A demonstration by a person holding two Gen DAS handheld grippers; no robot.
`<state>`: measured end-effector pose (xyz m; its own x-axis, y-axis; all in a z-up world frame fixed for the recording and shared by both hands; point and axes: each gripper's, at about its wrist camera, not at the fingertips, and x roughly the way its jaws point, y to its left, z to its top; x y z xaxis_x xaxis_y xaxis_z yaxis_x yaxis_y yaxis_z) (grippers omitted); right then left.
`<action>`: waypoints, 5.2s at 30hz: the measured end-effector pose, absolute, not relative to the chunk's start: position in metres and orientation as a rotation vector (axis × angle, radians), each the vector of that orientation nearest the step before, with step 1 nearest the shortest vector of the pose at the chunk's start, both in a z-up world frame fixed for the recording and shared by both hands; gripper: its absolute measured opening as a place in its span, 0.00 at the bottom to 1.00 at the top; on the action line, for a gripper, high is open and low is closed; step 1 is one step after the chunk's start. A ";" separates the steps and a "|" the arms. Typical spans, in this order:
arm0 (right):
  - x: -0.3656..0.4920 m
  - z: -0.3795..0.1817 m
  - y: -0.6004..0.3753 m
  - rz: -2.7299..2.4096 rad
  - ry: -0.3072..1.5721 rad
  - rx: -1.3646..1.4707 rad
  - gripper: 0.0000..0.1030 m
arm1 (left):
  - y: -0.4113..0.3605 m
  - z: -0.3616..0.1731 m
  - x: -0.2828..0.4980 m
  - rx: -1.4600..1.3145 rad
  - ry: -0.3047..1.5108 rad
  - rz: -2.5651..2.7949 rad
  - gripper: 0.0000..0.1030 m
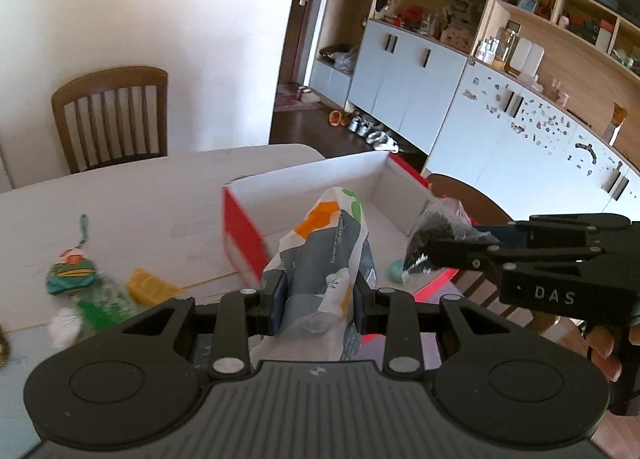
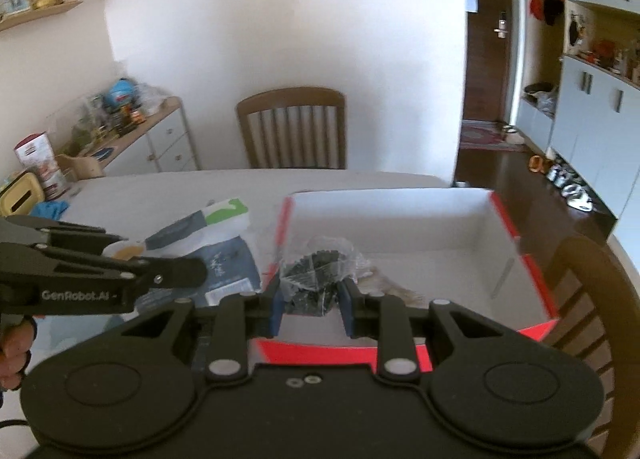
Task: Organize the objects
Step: 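Carry the white-green bag and clear bag of dark items into the red box, then open both grippers to release the two bags inside the box, then withdraw both grippers from the box back over the table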
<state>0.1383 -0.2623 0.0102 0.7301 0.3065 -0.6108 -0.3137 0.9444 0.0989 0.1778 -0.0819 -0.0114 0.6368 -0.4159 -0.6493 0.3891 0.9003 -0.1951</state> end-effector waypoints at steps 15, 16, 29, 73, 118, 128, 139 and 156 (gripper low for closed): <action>0.203 0.006 -0.337 0.268 0.640 -0.036 0.26 | -0.174 -0.017 0.228 0.039 0.786 -0.438 0.31; 0.208 0.004 -0.339 0.268 0.645 -0.036 0.26 | -0.179 -0.021 0.233 0.046 0.798 -0.434 0.31; 0.268 -0.048 -0.336 0.277 0.797 -0.096 0.26 | -0.214 -0.064 0.276 0.123 0.905 -0.346 0.31; 0.263 -0.064 -0.344 0.373 0.929 -0.110 0.57 | -0.183 -0.070 0.265 0.028 0.930 -0.335 0.52; 0.122 0.018 -0.222 0.404 0.706 0.005 0.95 | 0.002 0.003 0.150 -0.117 0.707 -0.279 0.80; 0.114 0.010 -0.168 0.422 0.717 0.011 0.98 | 0.057 -0.001 0.144 -0.116 0.706 -0.242 0.90; 0.113 -0.007 -0.116 0.428 0.763 0.010 0.98 | 0.126 -0.027 0.151 -0.161 0.708 -0.201 1.00; 0.128 -0.052 -0.046 0.449 0.831 -0.047 0.98 | 0.217 -0.092 0.181 -0.150 0.748 -0.073 1.00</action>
<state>0.1278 -0.0464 -0.0518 0.5864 0.3668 -0.7222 -0.4029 0.9055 0.1328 0.1811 0.2174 -0.0918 0.7311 -0.1192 -0.6718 0.0123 0.9868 -0.1617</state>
